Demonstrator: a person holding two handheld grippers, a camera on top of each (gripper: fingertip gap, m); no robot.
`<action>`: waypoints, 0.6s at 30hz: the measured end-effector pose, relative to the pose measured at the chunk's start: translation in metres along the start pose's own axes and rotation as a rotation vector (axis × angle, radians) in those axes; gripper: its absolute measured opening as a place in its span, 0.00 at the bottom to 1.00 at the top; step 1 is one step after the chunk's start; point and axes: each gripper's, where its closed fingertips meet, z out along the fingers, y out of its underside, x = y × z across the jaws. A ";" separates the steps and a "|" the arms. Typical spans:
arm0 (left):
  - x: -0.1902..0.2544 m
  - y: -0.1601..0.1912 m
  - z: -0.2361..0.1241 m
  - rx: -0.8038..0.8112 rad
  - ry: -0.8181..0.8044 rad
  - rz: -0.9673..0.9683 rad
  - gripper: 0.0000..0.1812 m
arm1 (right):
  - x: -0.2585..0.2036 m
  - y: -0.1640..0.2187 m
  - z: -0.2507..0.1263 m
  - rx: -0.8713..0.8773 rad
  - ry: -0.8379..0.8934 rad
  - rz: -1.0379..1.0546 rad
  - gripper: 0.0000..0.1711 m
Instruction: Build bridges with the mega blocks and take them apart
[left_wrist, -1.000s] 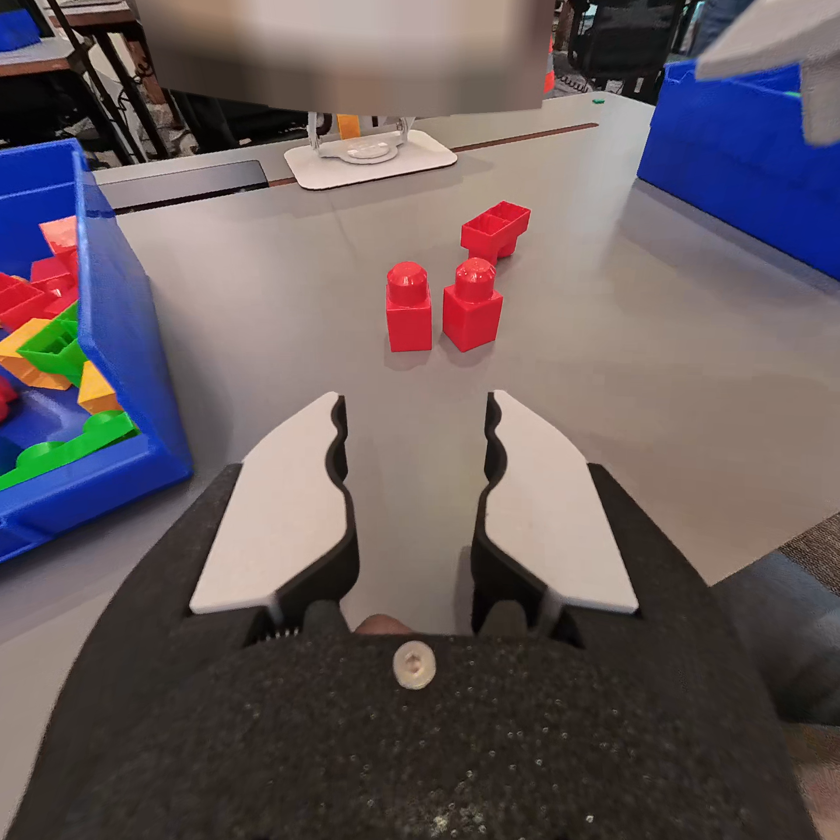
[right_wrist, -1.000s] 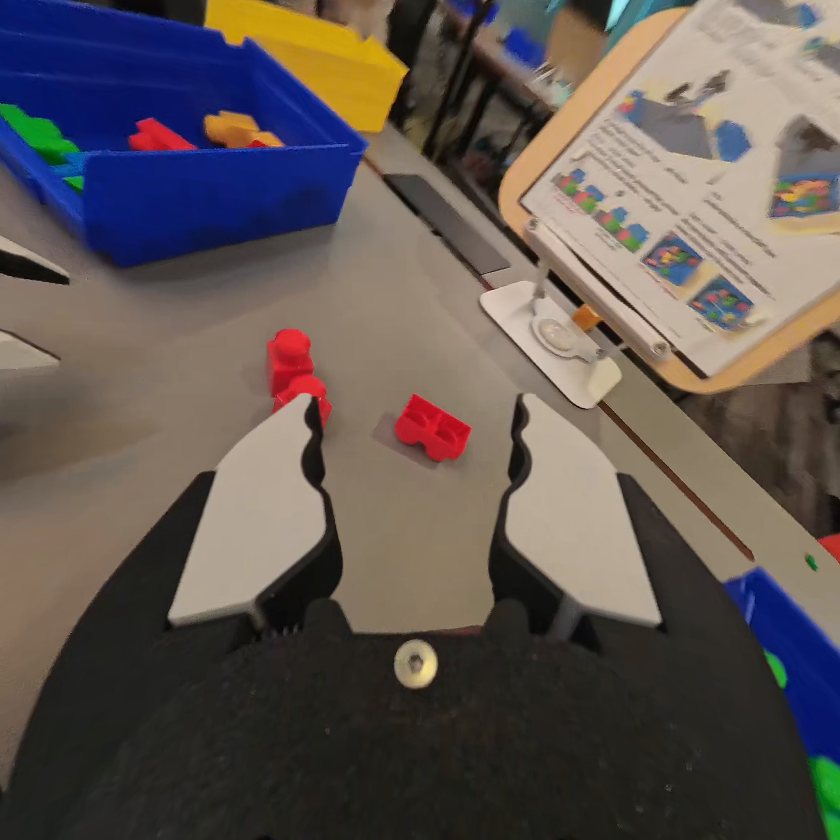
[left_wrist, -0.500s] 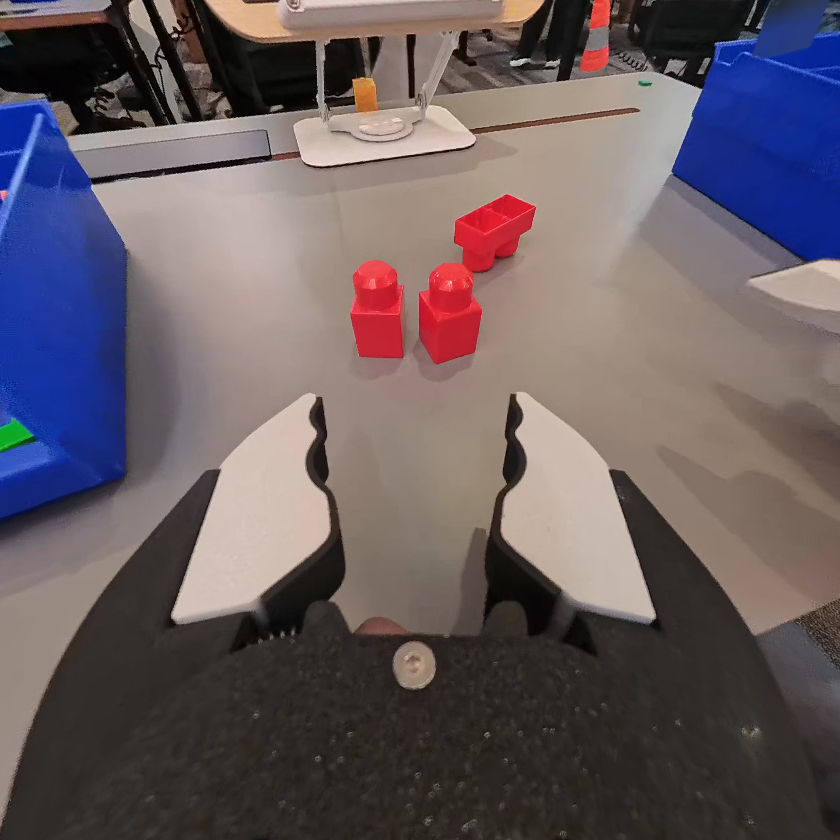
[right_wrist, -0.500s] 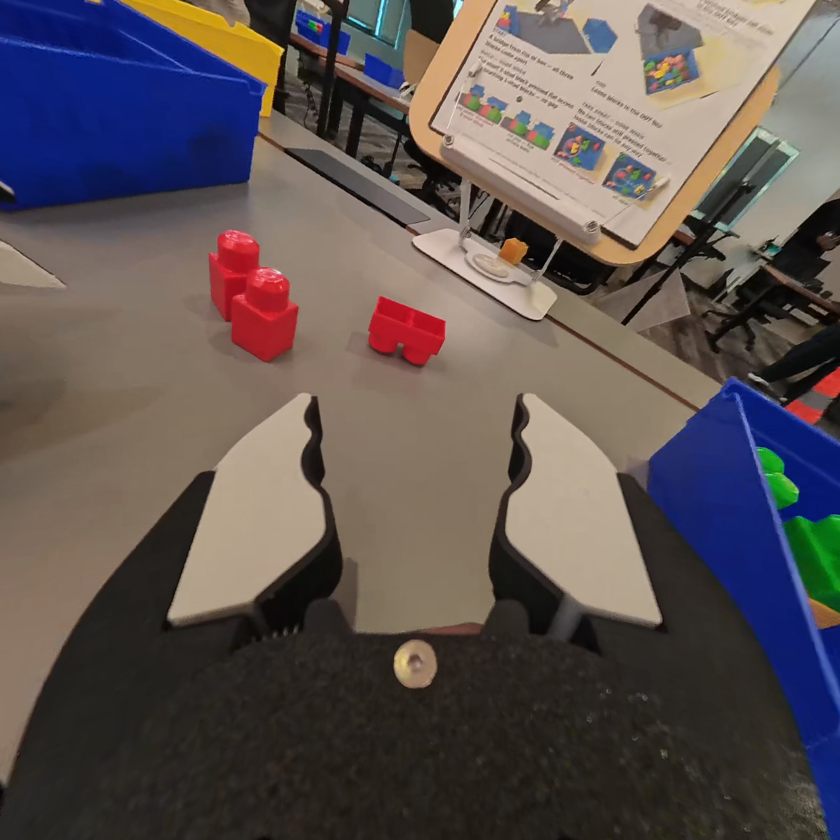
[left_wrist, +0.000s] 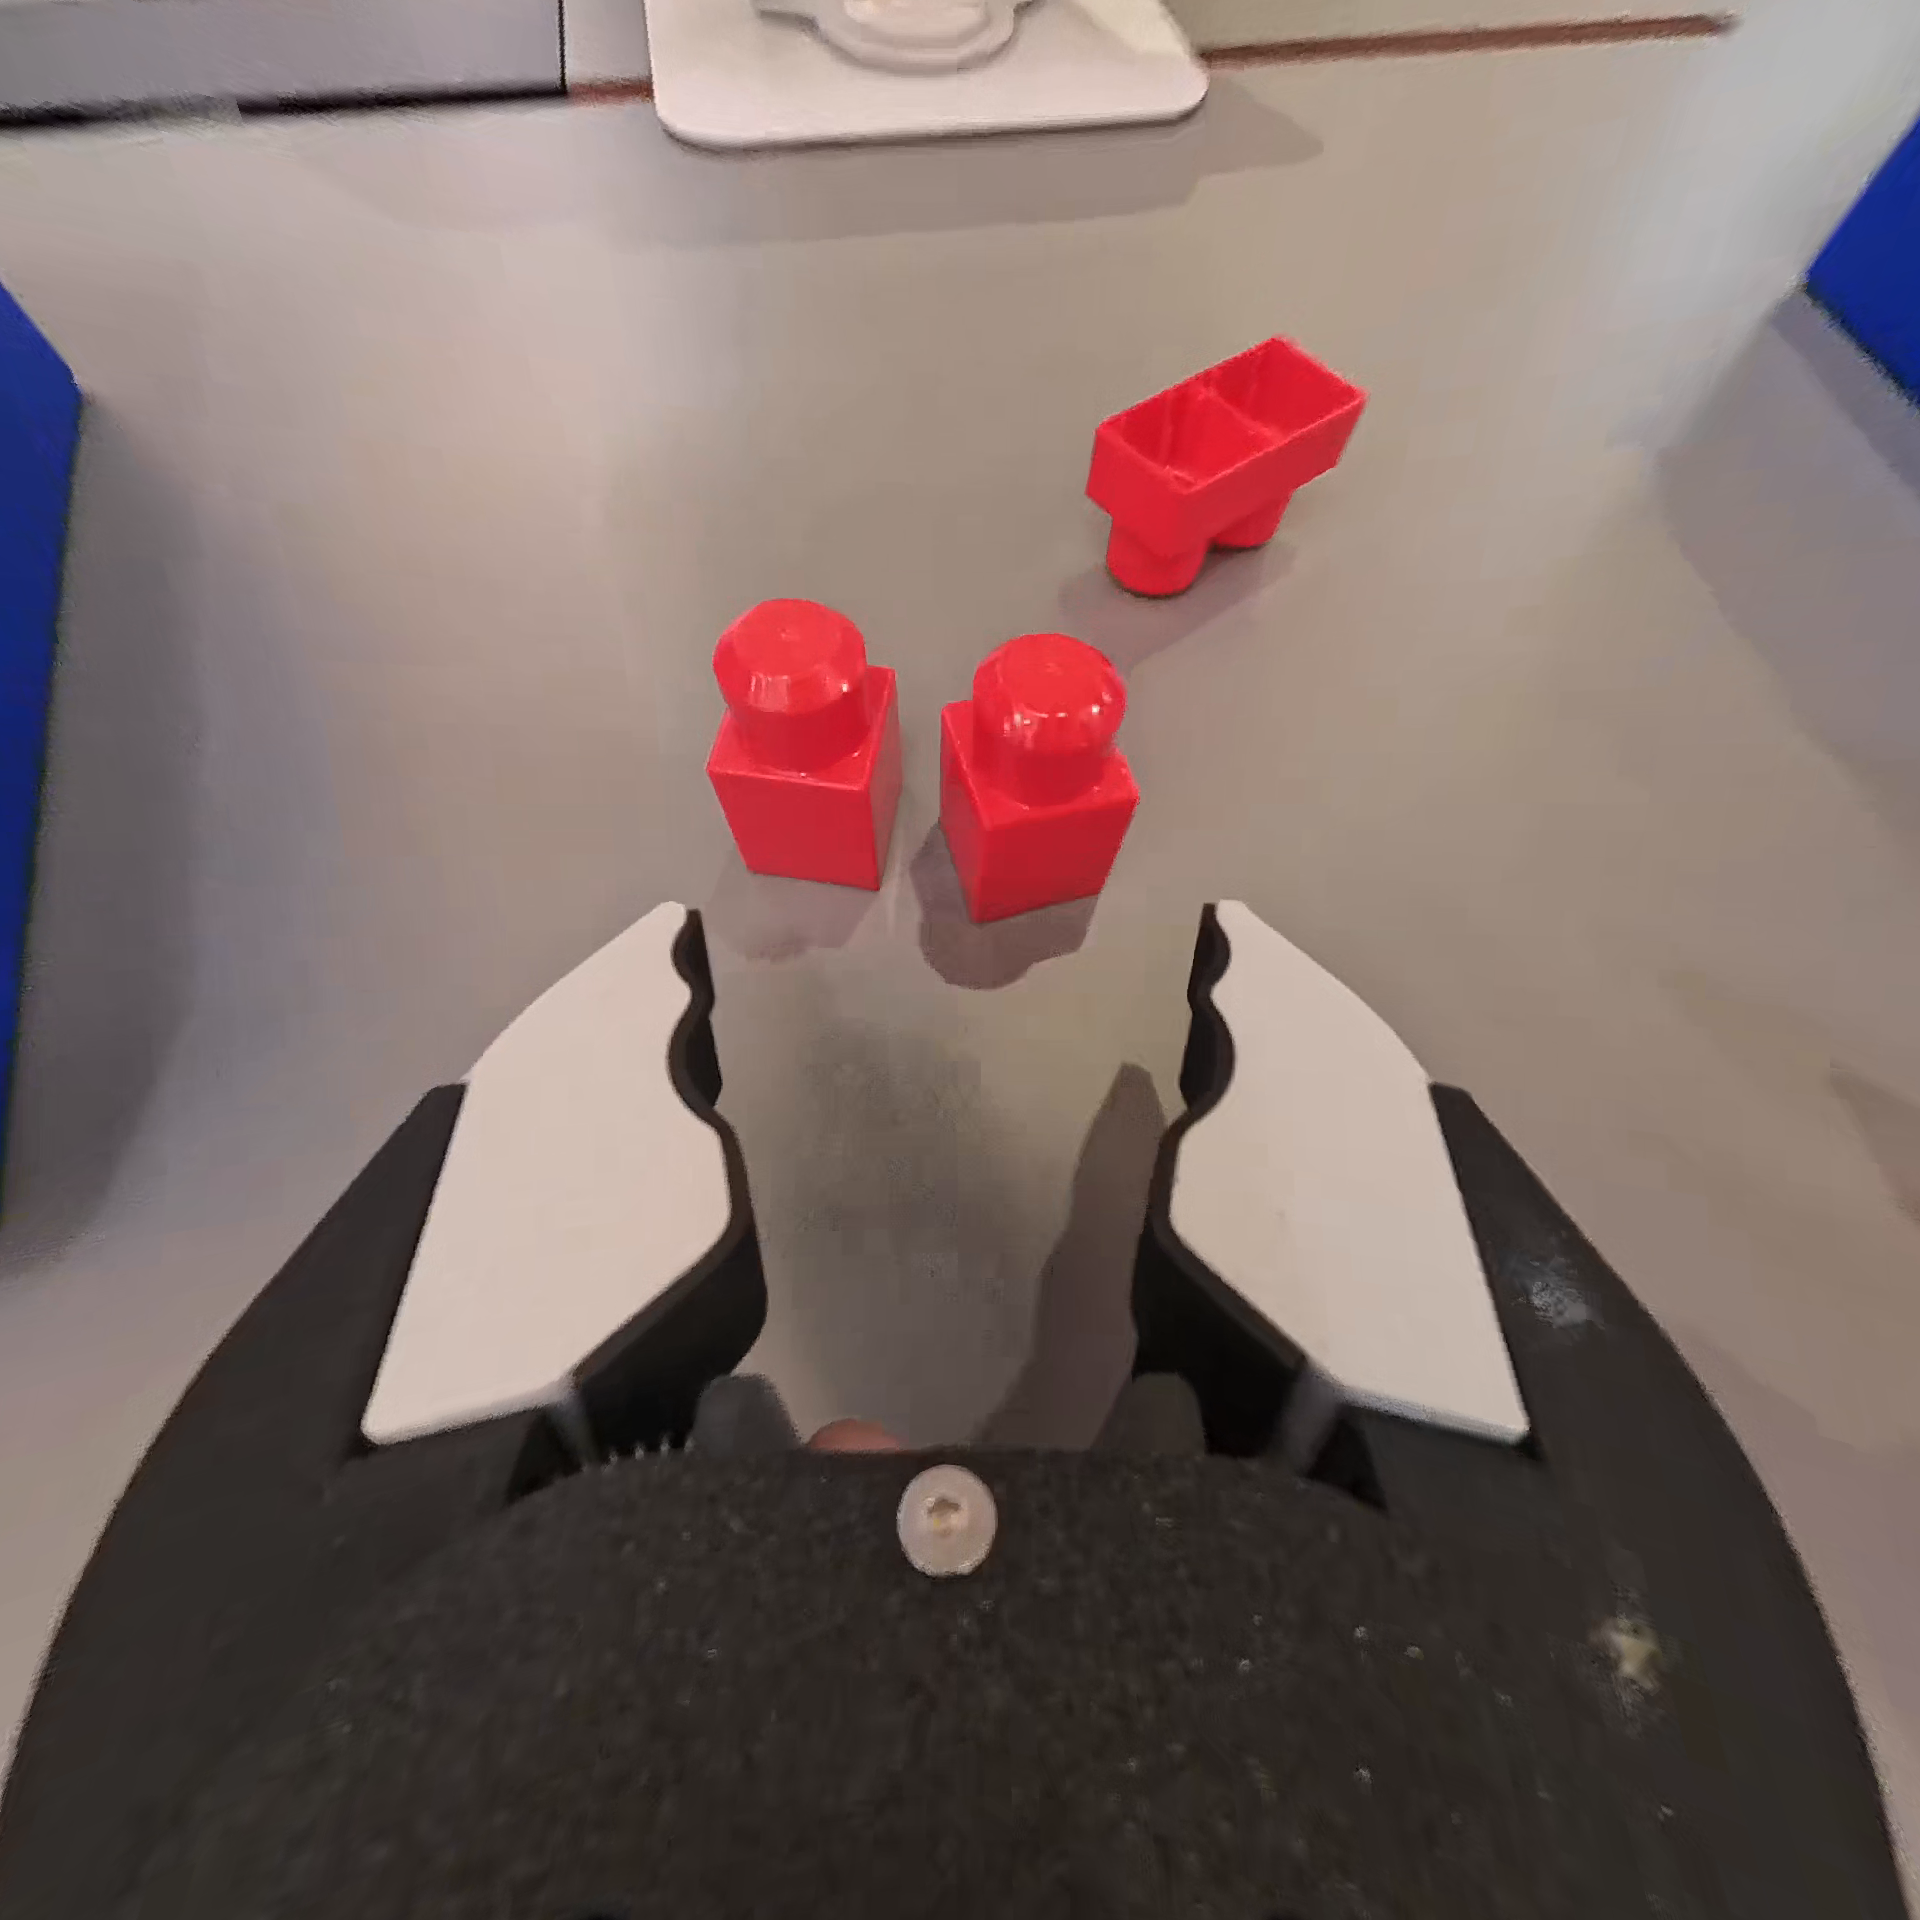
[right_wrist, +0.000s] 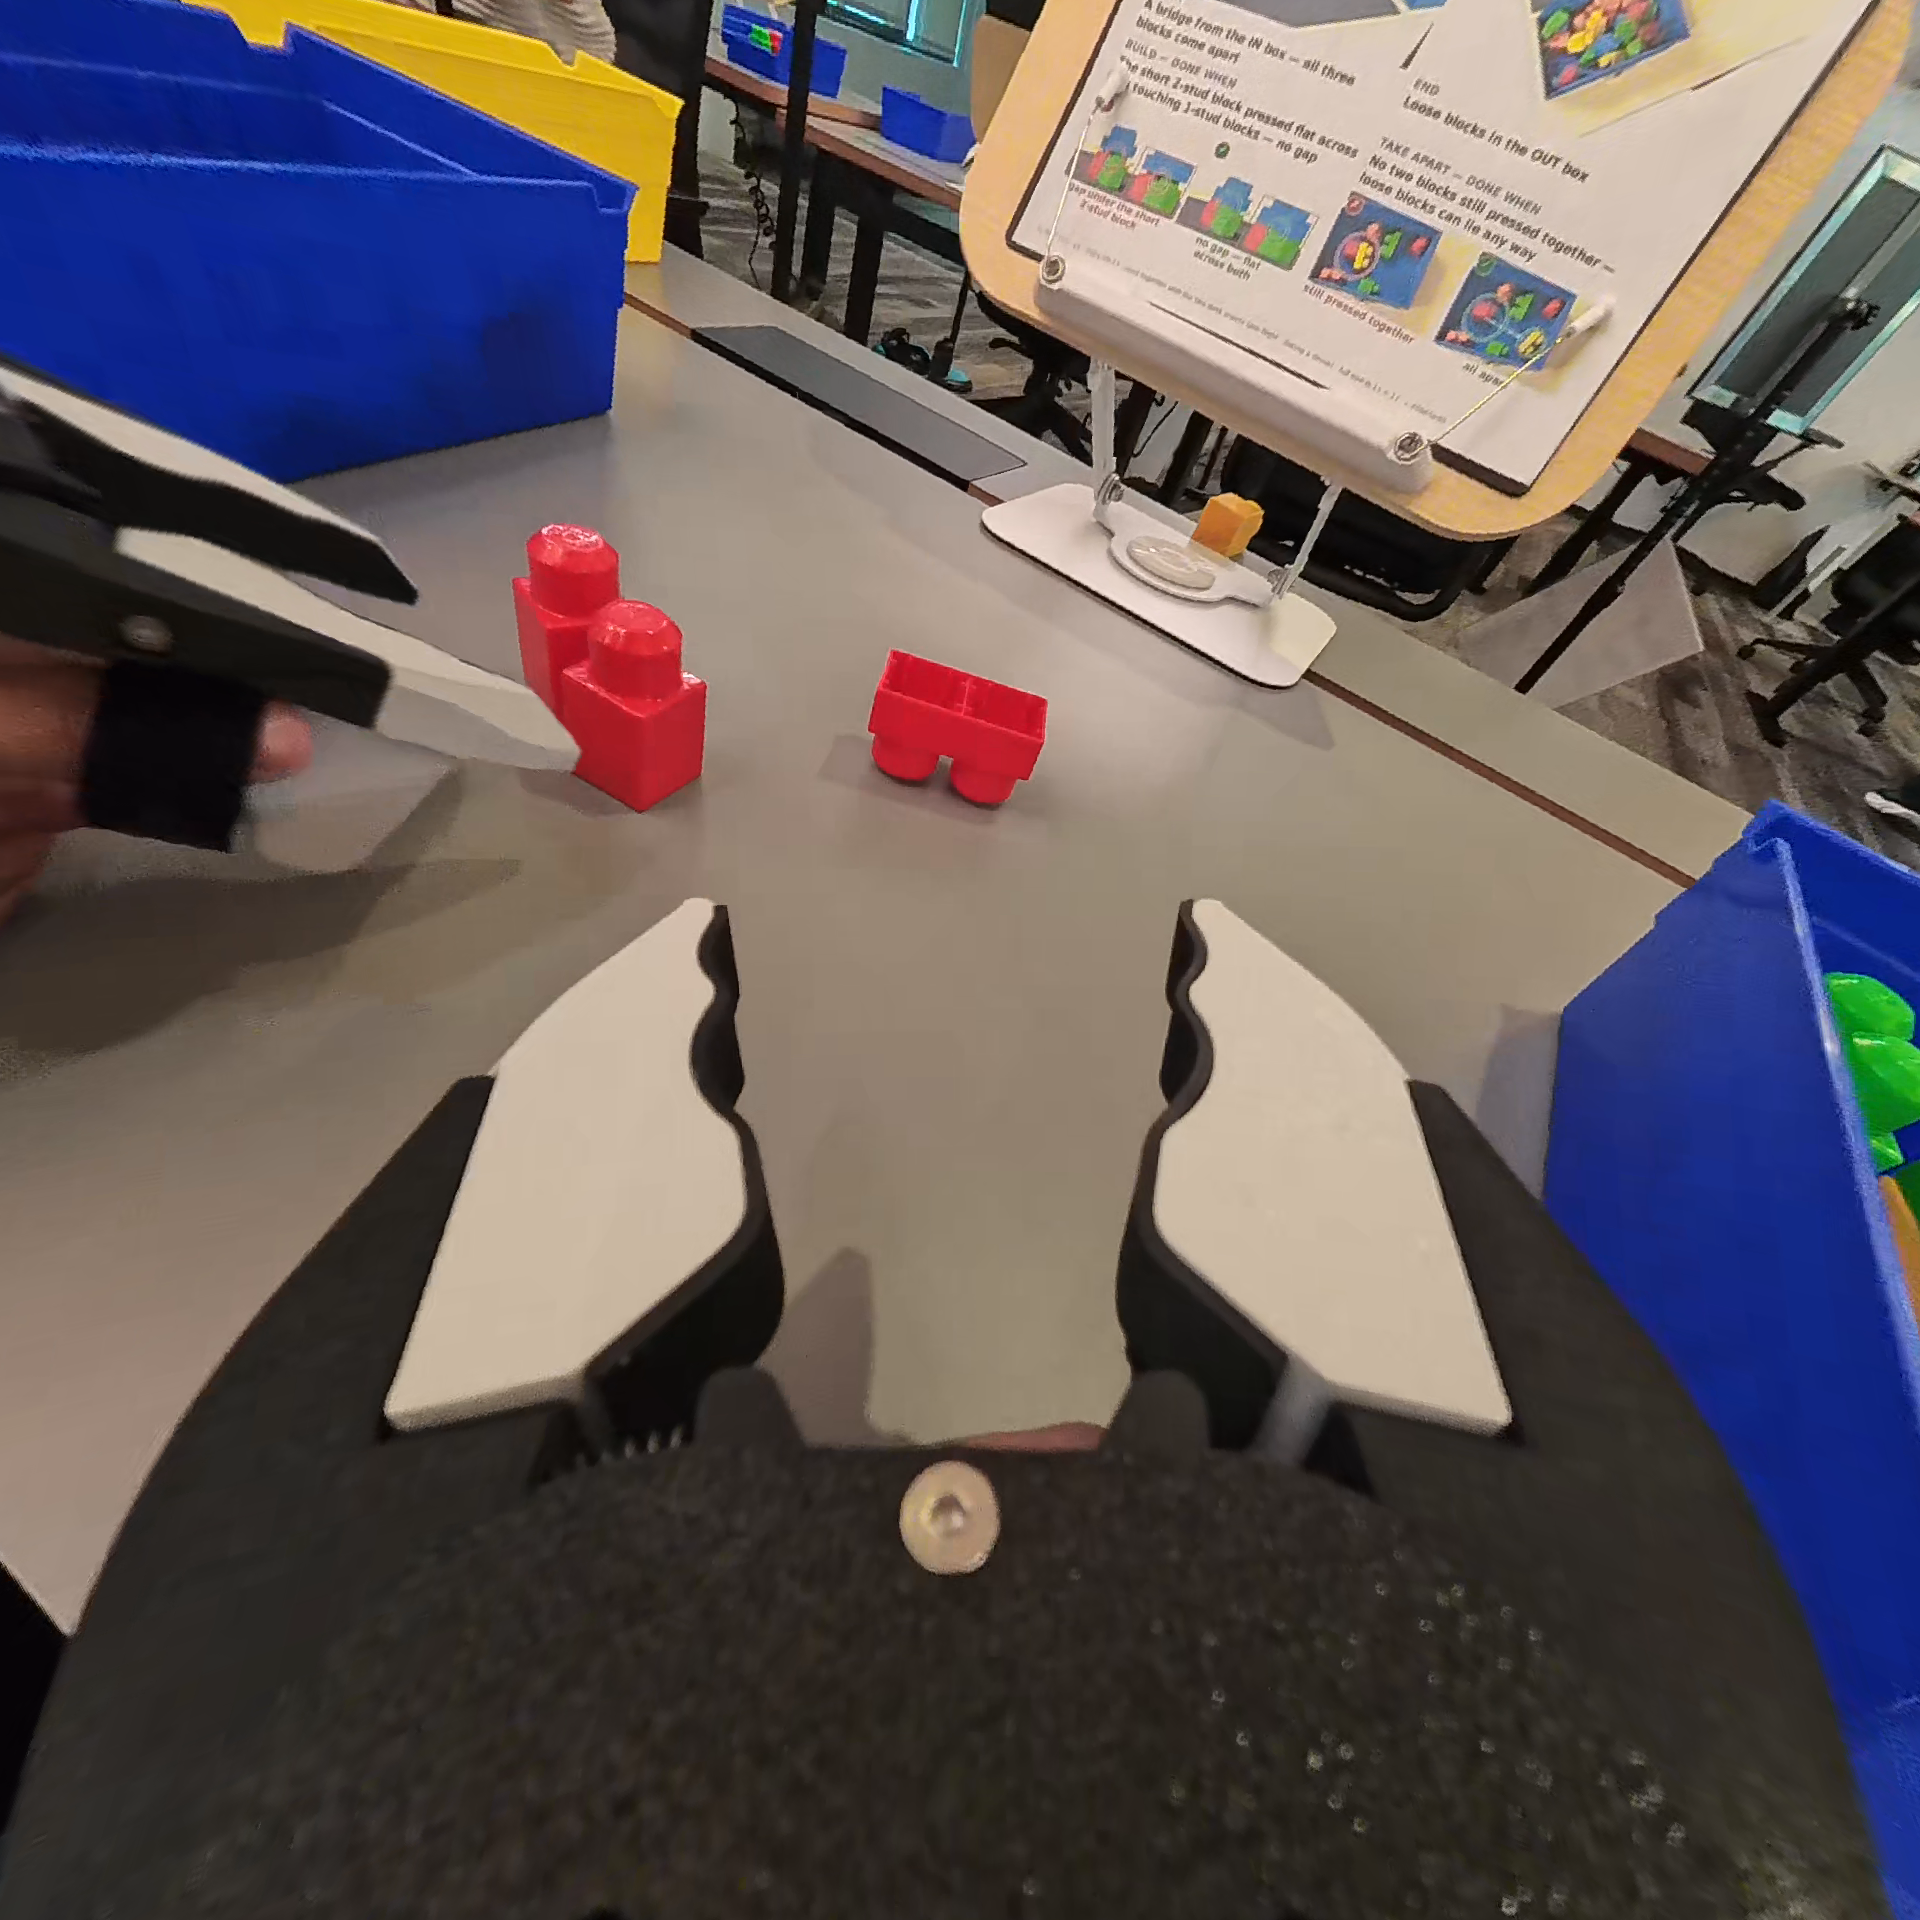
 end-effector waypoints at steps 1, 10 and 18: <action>-0.002 0.002 0.006 -0.031 0.001 -0.015 0.49 | 0.001 -0.001 -0.001 0.003 -0.001 0.005 0.46; -0.002 0.009 0.031 -0.171 0.016 -0.013 0.51 | 0.008 0.000 -0.003 0.005 -0.017 0.035 0.46; -0.010 0.005 0.038 -0.174 -0.041 -0.001 0.52 | 0.003 0.001 -0.002 -0.003 -0.037 0.028 0.46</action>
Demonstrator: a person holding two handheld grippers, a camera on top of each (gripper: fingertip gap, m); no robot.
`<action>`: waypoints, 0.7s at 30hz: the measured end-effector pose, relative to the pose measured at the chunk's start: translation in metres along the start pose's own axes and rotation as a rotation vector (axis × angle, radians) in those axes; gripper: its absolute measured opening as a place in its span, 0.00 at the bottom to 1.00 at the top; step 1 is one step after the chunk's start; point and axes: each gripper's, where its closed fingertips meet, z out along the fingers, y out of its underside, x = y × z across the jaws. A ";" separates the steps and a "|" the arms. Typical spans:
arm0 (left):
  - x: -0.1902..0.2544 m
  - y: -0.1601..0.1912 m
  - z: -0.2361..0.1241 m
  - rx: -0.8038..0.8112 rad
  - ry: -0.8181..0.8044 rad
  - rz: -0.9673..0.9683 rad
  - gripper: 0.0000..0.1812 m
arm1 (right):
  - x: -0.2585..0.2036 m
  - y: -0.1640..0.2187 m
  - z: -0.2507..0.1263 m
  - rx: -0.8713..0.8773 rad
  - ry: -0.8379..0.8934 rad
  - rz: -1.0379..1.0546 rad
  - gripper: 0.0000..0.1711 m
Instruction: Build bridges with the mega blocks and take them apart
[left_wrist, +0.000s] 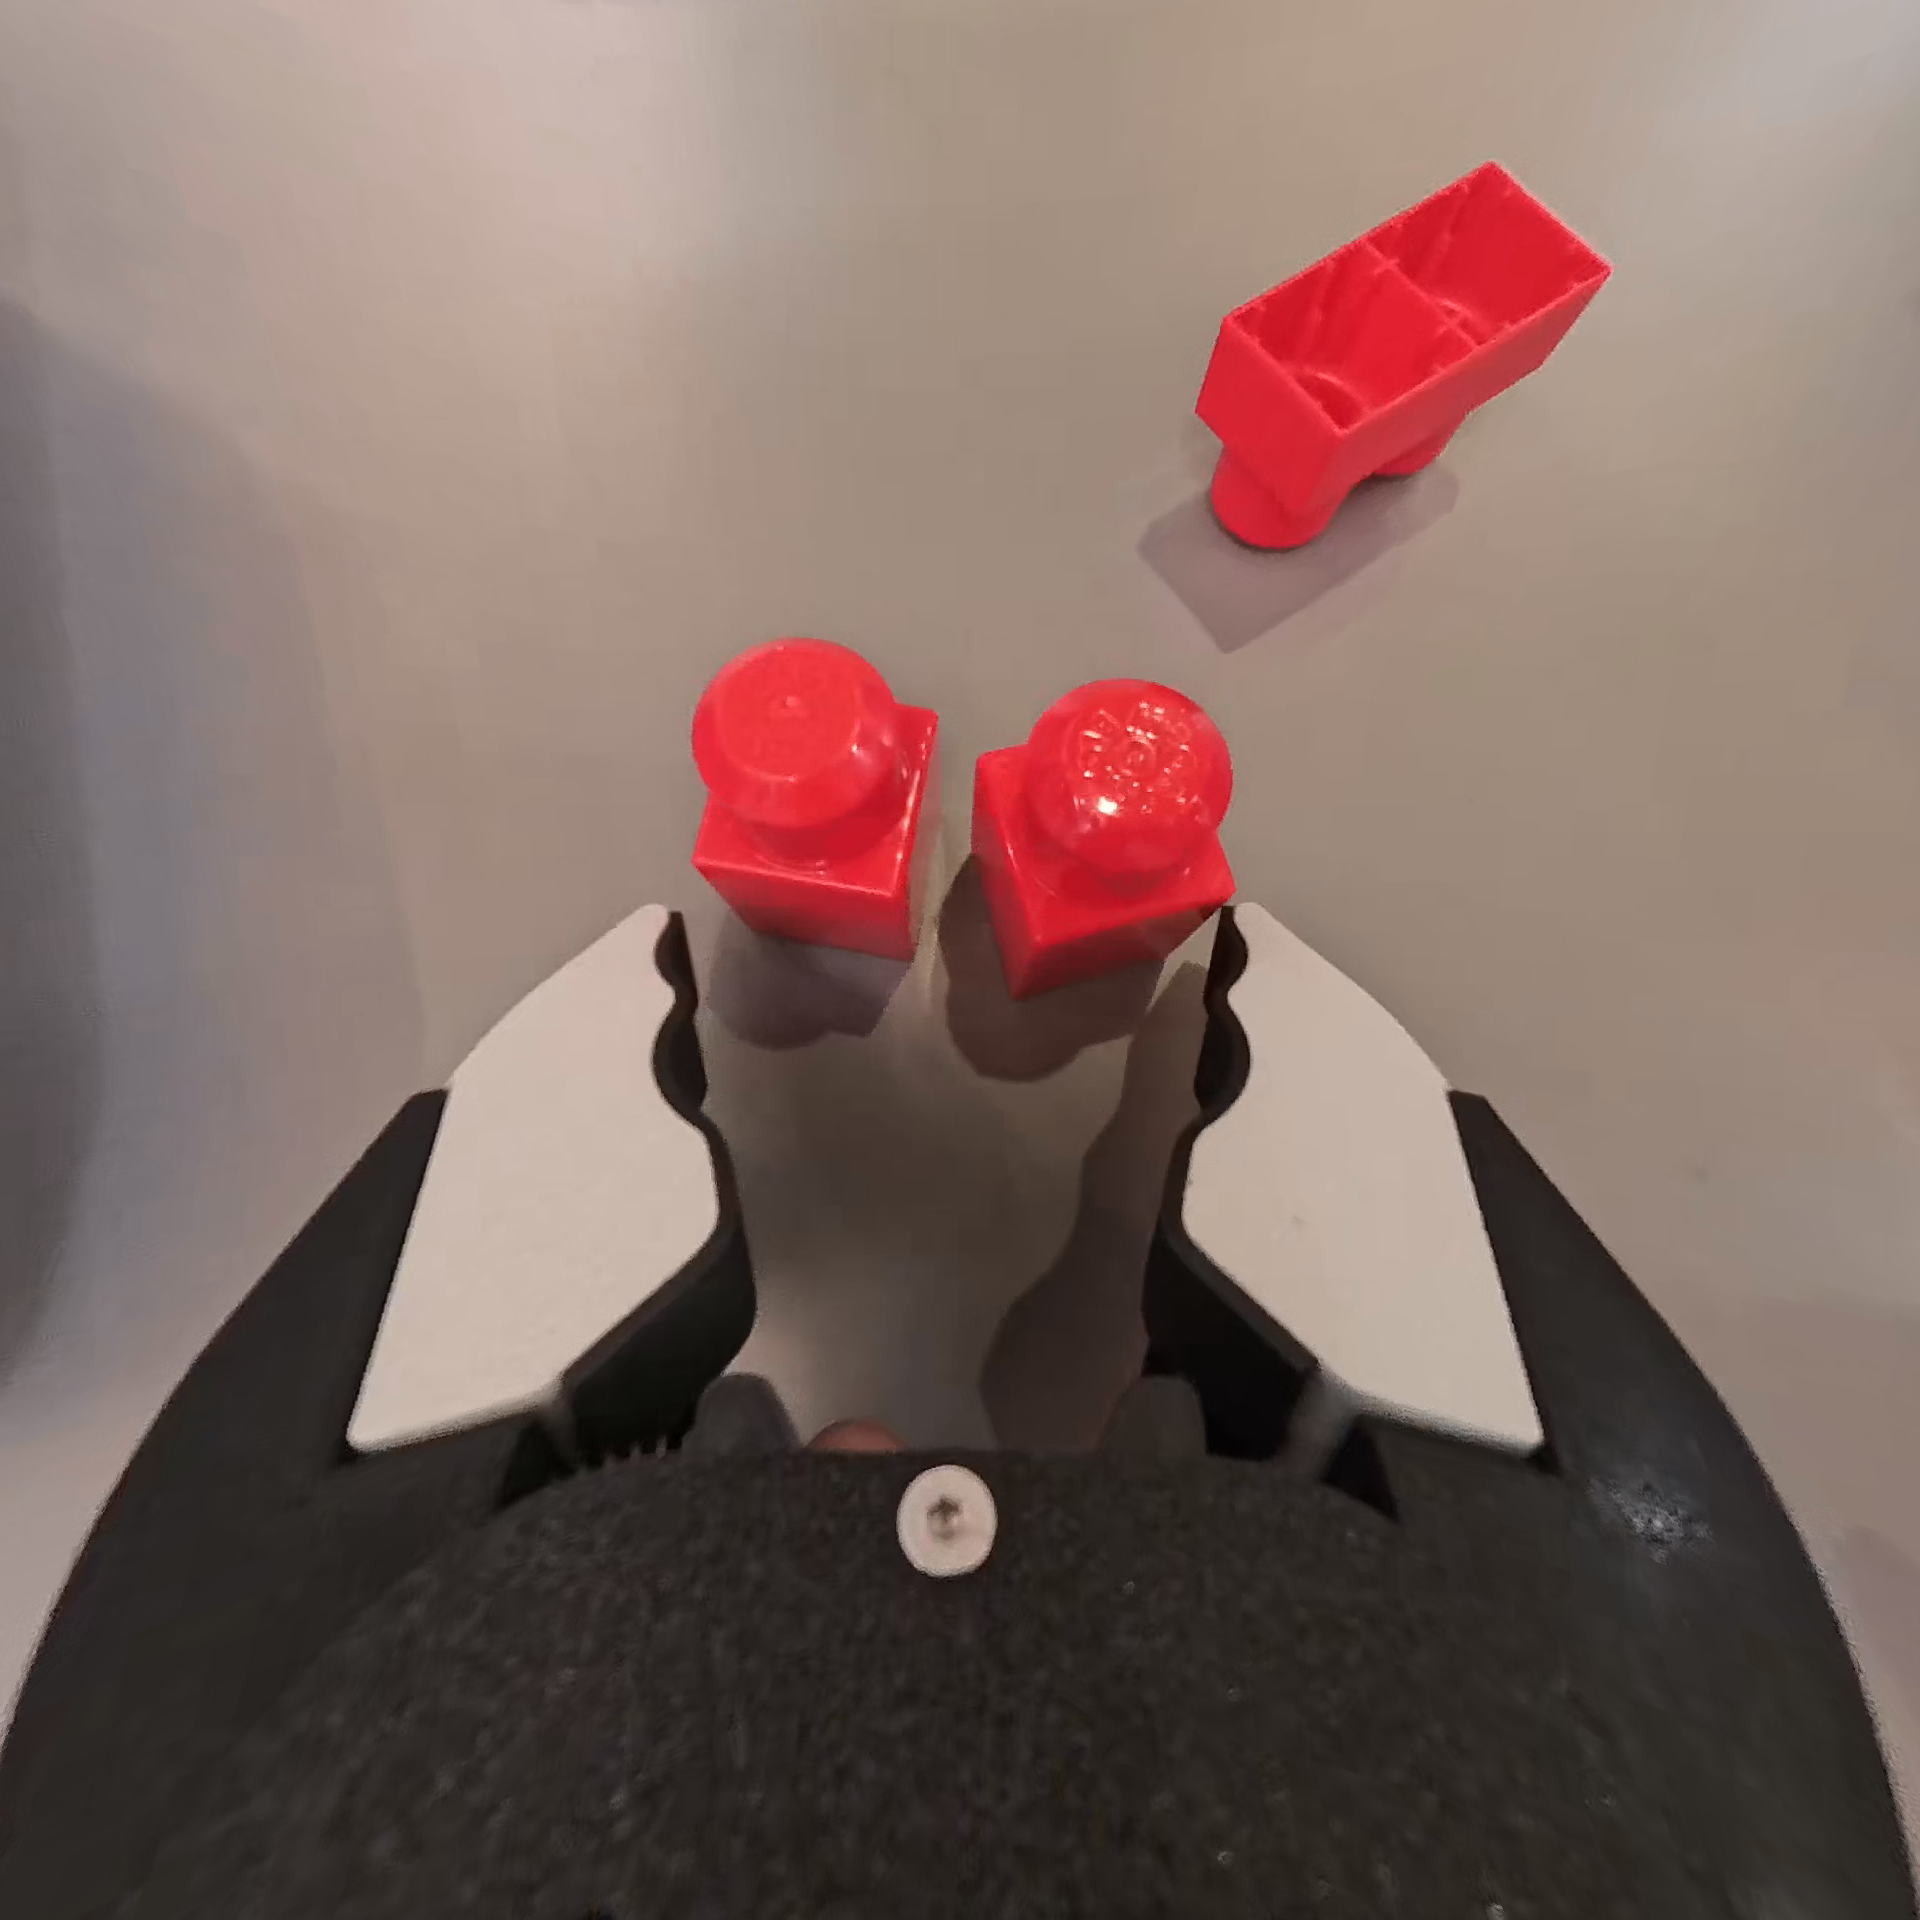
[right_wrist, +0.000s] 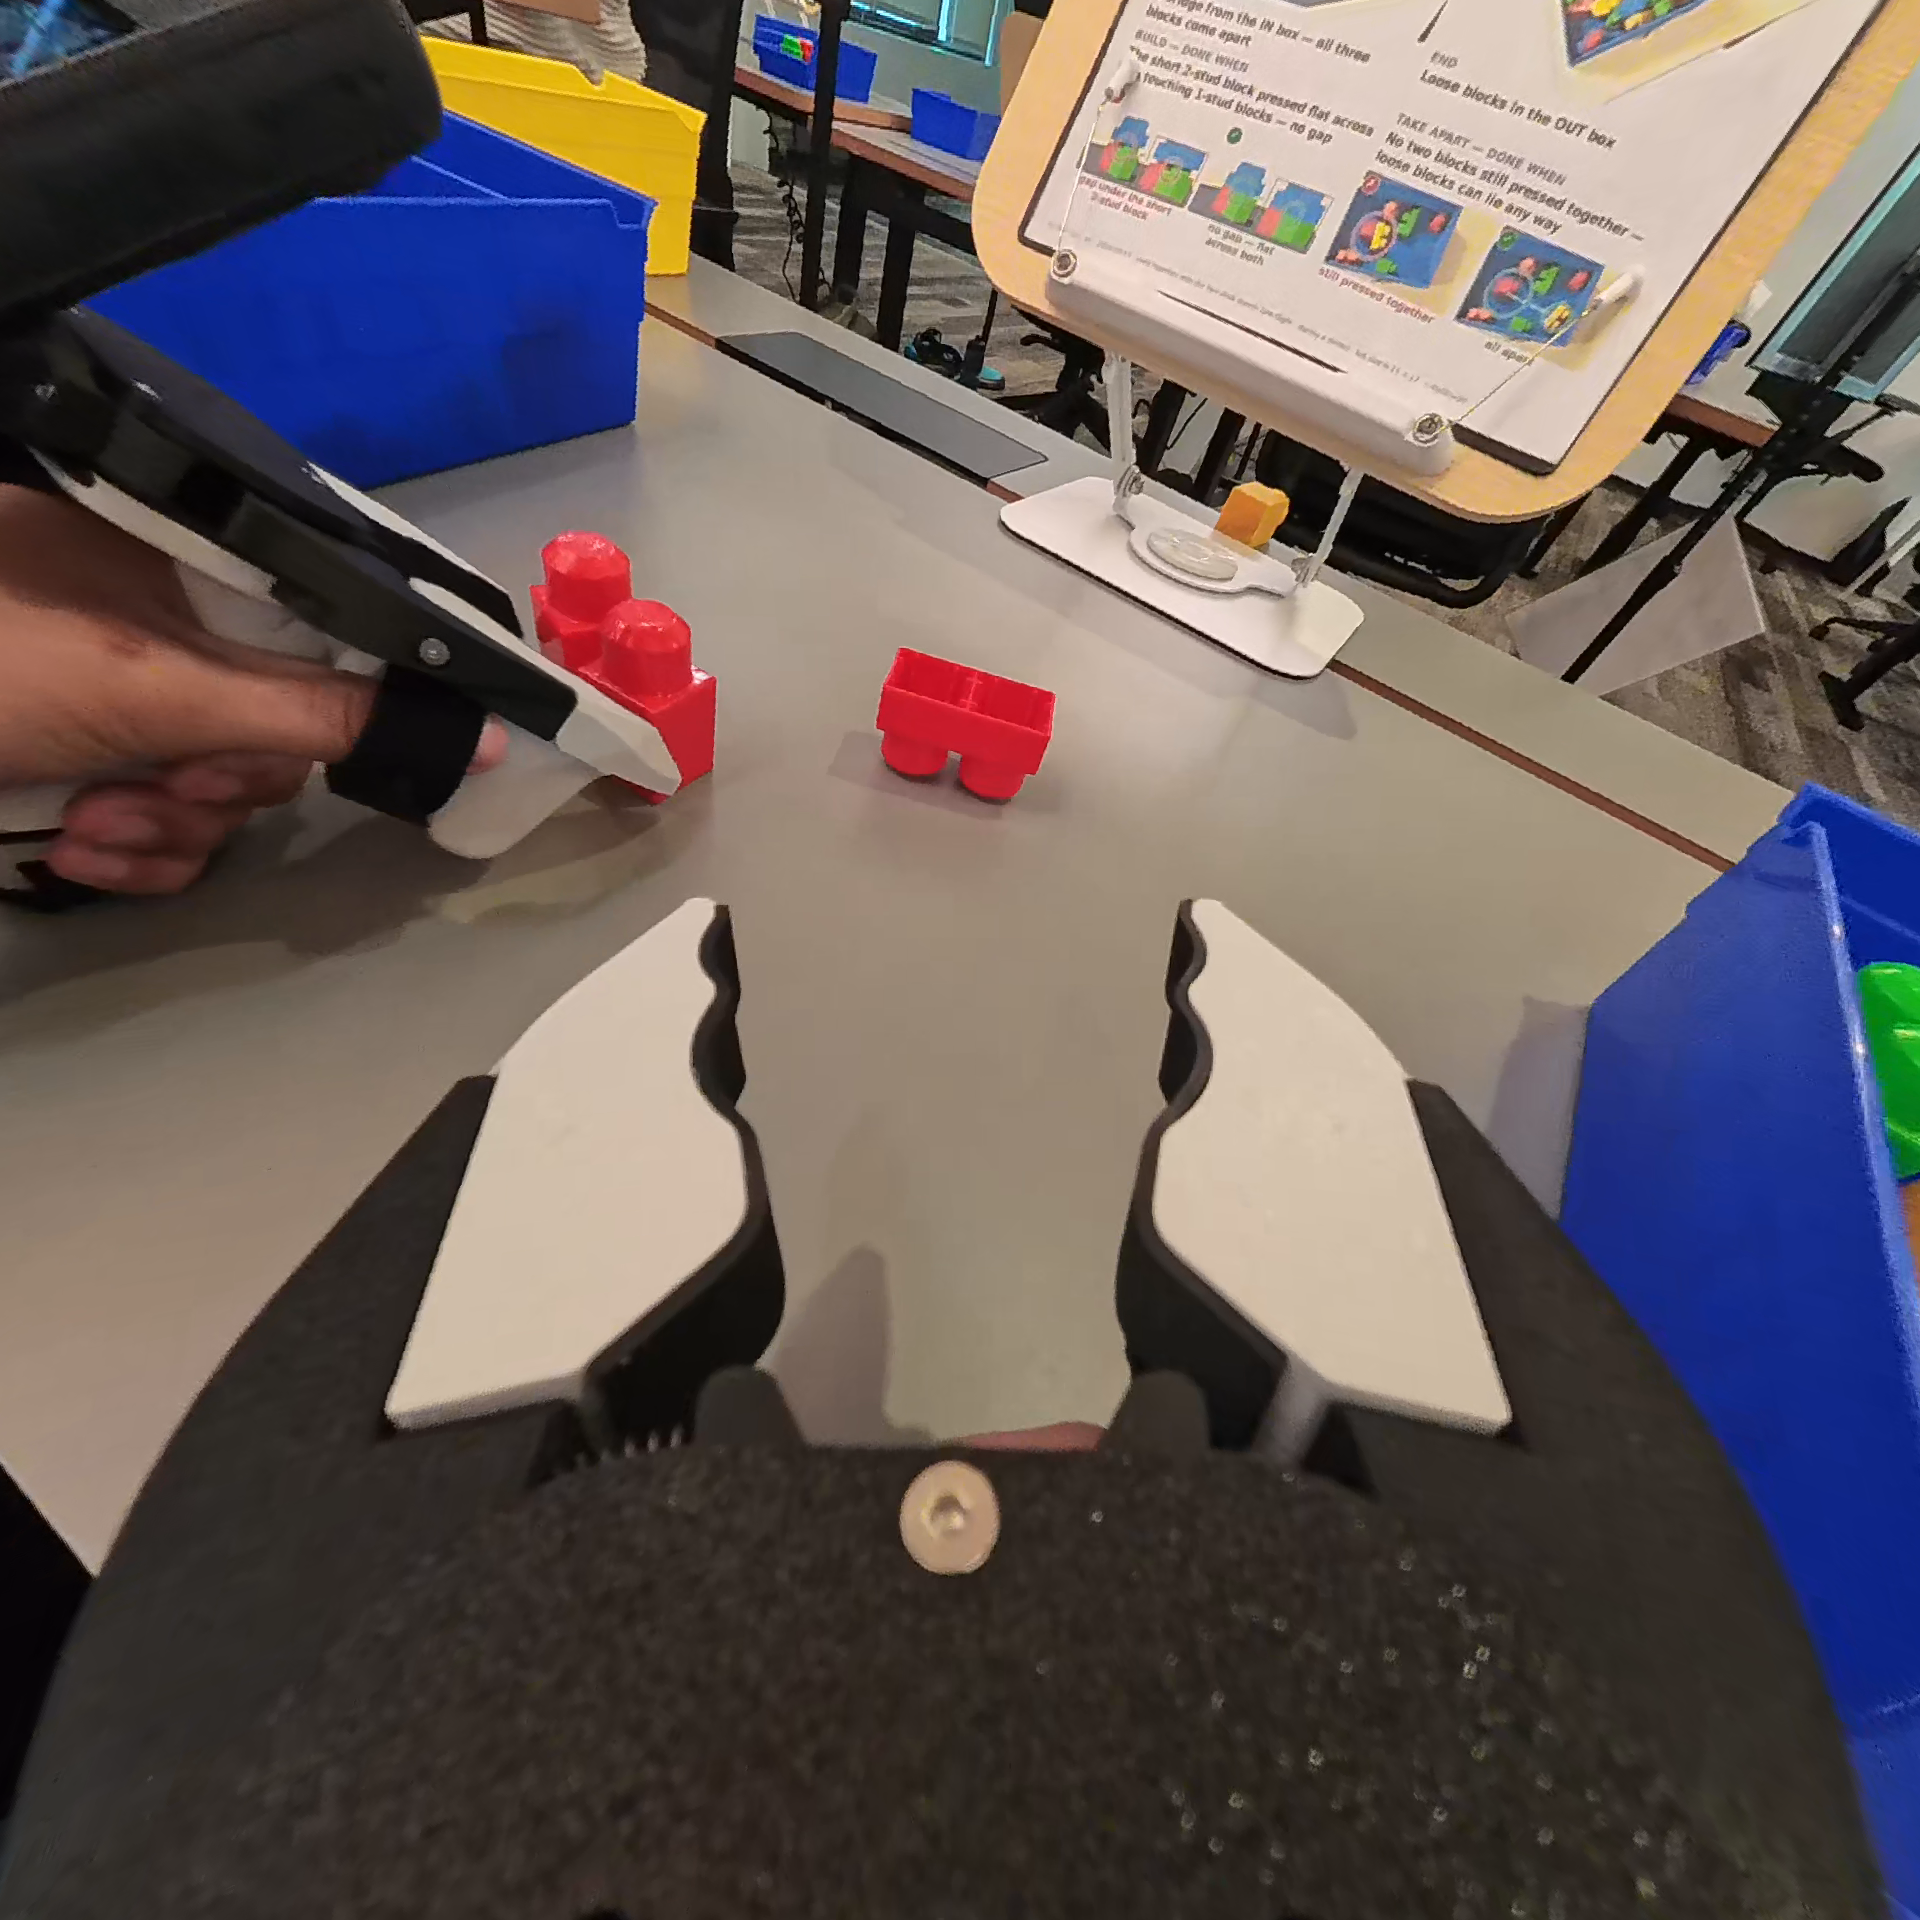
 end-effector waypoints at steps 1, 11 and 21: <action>0.000 -0.001 0.000 0.003 -0.001 0.000 0.52 | 0.000 0.000 0.000 -0.001 -0.002 0.000 0.46; -0.015 -0.001 0.001 -0.004 -0.029 -0.010 0.50 | -0.002 -0.002 -0.002 -0.001 -0.005 -0.012 0.46; -0.001 -0.006 -0.011 0.042 0.007 -0.007 0.50 | -0.006 -0.001 0.000 -0.011 -0.019 -0.021 0.46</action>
